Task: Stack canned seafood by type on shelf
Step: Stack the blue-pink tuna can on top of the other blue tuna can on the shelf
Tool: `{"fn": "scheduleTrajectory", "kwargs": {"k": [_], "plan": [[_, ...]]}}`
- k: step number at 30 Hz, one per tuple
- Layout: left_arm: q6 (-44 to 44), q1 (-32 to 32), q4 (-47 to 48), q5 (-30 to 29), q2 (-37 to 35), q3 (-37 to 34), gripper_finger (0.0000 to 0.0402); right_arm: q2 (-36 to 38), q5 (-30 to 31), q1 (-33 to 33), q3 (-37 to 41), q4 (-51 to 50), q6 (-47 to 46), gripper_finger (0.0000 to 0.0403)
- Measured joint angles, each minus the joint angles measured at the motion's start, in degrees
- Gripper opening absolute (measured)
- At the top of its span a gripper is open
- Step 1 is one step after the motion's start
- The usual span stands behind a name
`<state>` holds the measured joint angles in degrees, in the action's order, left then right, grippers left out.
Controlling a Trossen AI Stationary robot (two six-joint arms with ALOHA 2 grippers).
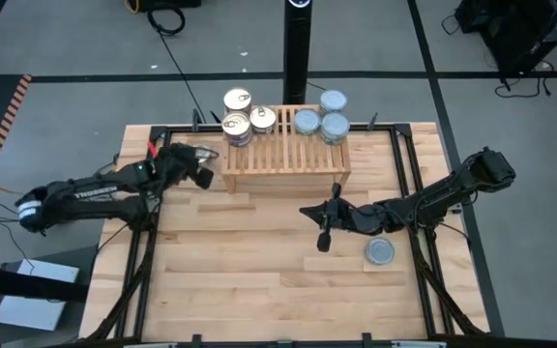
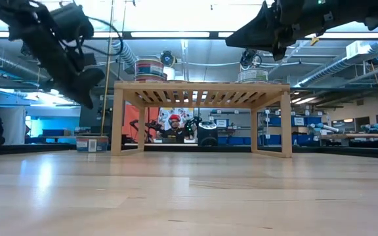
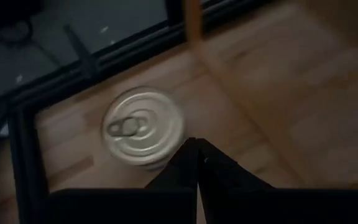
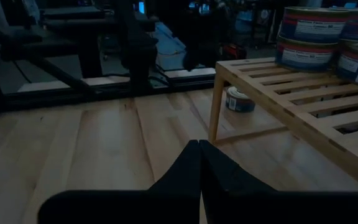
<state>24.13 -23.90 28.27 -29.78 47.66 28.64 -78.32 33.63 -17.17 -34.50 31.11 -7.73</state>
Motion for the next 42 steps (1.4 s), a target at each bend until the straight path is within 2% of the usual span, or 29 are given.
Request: {"fn": "scheduleTrajectory", "kwargs": {"k": [6, 13, 25, 29, 37, 42], "plan": [[-2.86, -12.16, -7.73, 9.69, 1.2, -3.17, 0.0007, 0.0, 0.0, 0.0, 0.0, -0.48, -0.02, 0.0007], [-5.86, -20.33, -12.2, 14.54, 6.91, -4.19, 0.0007, 0.0, 0.0, 0.0, 0.0, -0.76, -0.2, 0.0007], [-7.64, -22.61, -19.61, 16.22, 20.86, -3.81, 0.0007, 0.0, -0.02, 0.0, 0.0, -0.97, -0.74, 0.0007], [-8.51, -22.54, -18.17, 17.28, 20.44, -3.84, 0.0007, -0.02, -0.02, 0.0, 0.0, -1.38, -1.11, 0.0007], [-8.53, -22.4, -8.29, 17.66, 15.3, -3.95, 0.0007, -0.04, -0.01, -0.23, 0.0, -2.16, -1.73, 0.0007], [-8.46, -19.86, -3.8, 17.69, 13.3, -3.95, 0.0007, -0.04, -0.02, -0.35, 0.0, -2.16, -1.73, 0.0007]]}}
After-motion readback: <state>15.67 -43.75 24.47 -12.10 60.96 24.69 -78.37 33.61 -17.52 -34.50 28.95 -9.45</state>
